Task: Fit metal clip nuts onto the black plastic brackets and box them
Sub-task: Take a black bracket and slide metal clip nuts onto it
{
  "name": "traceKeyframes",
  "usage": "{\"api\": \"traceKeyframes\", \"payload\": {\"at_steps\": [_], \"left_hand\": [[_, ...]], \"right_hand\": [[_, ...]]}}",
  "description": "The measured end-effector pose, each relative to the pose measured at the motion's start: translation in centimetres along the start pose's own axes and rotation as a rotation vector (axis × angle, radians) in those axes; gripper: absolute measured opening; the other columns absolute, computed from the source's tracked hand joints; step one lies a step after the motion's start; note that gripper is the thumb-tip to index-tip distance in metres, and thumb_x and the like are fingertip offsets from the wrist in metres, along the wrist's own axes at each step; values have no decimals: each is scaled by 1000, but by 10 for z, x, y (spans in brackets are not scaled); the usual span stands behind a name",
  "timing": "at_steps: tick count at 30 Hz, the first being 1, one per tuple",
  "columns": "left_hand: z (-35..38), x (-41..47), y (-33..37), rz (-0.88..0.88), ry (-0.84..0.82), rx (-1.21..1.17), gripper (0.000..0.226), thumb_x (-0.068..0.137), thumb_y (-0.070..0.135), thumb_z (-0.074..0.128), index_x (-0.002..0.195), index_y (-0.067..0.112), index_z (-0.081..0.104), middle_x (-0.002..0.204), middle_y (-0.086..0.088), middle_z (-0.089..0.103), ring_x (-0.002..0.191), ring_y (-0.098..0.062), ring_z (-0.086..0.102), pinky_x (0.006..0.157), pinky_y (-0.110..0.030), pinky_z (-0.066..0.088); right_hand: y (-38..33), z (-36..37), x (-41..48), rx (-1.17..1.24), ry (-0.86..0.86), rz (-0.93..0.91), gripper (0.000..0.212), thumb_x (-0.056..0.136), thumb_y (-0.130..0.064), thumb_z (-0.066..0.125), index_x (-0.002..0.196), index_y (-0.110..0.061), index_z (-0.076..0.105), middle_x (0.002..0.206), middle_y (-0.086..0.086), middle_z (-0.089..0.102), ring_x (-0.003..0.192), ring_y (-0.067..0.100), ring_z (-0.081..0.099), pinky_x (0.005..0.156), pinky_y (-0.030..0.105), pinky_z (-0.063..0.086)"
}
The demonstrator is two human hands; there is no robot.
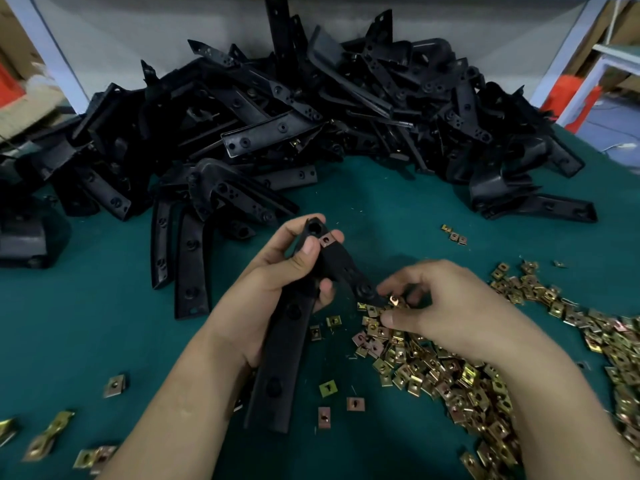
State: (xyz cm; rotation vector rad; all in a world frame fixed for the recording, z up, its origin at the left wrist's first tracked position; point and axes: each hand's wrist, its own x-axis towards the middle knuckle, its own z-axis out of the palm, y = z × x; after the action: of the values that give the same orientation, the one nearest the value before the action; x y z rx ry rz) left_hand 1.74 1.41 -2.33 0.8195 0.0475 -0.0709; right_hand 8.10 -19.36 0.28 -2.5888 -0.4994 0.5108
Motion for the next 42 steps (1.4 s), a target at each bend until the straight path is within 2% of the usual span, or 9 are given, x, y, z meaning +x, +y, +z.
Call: {"api": "traceKeyframes", "payload": {"at_steps": [3,7,14,19,22,27,31,35,42], "left_hand": [[1,-1,0,-8,30,-8,17,94,15,62,106,22,70,108,-2,73,77,-12,67,66,-22,56],[2,-1,1,-21,28,-46,16,93,14,65,107,21,71,111,-4,72,80,-14,67,68,-23,56],[4,-2,3,-30,7,-68,20,87,16,68,107,19,69,113,-6,72,84,-14,66,68,-24,56],[4,-2,2,-31,-15,-77,22,88,14,68,110,17,67,114,-7,72,86,-15,68,69,-24,57],[3,-2,1,-24,-37,-42,27,82,14,73,108,19,72,114,-7,73,88,-14,69,71,-23,57],[2,-1,-3,-24,-74,30,36,79,4,72,109,24,75,107,-3,73,90,-12,69,72,-21,57],[2,-2,-3,-23,-96,68,41,80,-3,74,109,25,76,102,-2,71,86,-11,68,70,-20,56],[2,-2,-3,-25,-108,64,37,79,-1,77,108,23,74,99,-2,70,86,-13,68,69,-21,57],[3,-2,-4,-30,-111,42,29,83,1,67,105,19,68,98,-4,67,82,-16,68,67,-22,57]], "right_hand": [[-2,0,0,46,45,0,16,77,-41,83,86,-47,71,86,-14,67,84,0,62,82,31,53],[1,1,1,132,58,-52,18,82,-25,82,83,-42,74,83,-21,72,81,-10,63,75,17,48],[2,-2,-2,253,78,-98,29,88,-8,75,95,-36,75,88,-18,72,88,-8,66,92,24,52],[2,-2,-4,365,74,-131,29,95,-11,66,97,-38,75,88,-11,70,92,4,66,95,30,51],[-2,-4,-5,586,89,-162,30,95,-10,65,91,-36,78,84,-7,74,84,2,68,82,24,49],[-8,-2,-5,980,33,-209,16,83,-13,67,90,-22,79,79,-4,72,80,8,69,78,21,57],[-11,1,-5,1082,-9,-202,21,82,-22,63,95,-18,80,88,16,70,90,14,66,83,22,56],[-13,0,-6,1197,-61,-230,16,81,-15,63,85,-19,78,77,0,66,76,11,64,78,25,57],[-16,-2,-9,1291,-78,-264,10,85,-12,61,93,-17,63,79,3,67,73,13,64,72,23,57]]}}
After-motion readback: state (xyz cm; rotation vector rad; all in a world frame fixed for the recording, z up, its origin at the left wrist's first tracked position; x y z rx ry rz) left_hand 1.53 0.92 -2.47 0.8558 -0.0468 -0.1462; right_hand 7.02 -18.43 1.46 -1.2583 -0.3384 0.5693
